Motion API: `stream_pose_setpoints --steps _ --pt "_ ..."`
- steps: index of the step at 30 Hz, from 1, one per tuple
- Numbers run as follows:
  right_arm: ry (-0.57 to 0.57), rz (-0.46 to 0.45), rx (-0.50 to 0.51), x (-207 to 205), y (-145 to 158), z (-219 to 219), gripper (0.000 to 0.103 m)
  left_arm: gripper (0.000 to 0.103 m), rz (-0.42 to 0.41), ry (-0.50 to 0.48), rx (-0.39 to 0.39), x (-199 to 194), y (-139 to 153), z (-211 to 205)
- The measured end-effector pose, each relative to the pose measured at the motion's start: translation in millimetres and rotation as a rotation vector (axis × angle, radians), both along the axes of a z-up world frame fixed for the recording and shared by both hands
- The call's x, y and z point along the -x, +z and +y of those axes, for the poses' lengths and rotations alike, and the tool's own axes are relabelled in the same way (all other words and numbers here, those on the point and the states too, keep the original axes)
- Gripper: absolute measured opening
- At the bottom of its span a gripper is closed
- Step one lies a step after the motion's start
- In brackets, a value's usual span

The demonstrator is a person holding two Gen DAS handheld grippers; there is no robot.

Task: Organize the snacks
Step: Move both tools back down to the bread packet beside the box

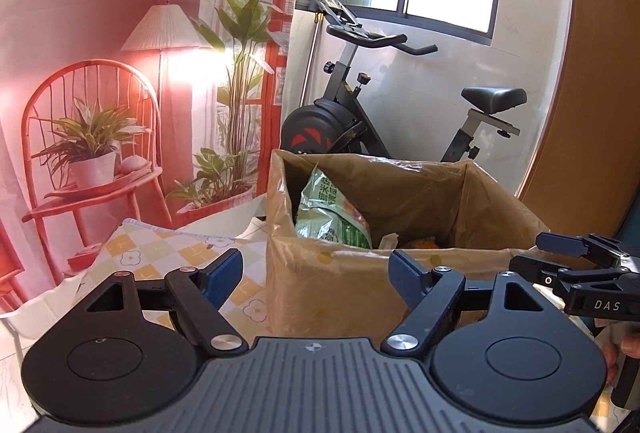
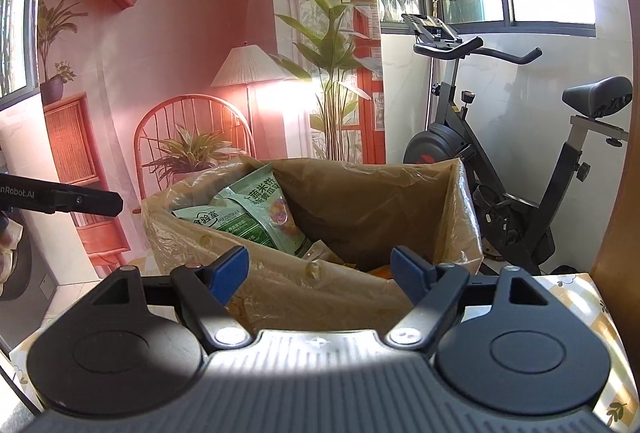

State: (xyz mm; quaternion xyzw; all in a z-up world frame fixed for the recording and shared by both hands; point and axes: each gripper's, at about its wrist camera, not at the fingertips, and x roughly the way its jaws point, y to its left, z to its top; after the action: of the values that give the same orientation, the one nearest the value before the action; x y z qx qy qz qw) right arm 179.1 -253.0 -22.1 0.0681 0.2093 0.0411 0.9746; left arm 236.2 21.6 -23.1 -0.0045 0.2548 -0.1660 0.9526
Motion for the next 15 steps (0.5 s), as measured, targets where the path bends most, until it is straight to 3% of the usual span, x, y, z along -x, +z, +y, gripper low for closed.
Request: stream_pose_setpoints --steps 15 --pt "-0.001 0.039 -0.032 25.5 -40.5 37.9 0.081 0.082 0.116 0.075 0.005 26.3 -50.9 60.1"
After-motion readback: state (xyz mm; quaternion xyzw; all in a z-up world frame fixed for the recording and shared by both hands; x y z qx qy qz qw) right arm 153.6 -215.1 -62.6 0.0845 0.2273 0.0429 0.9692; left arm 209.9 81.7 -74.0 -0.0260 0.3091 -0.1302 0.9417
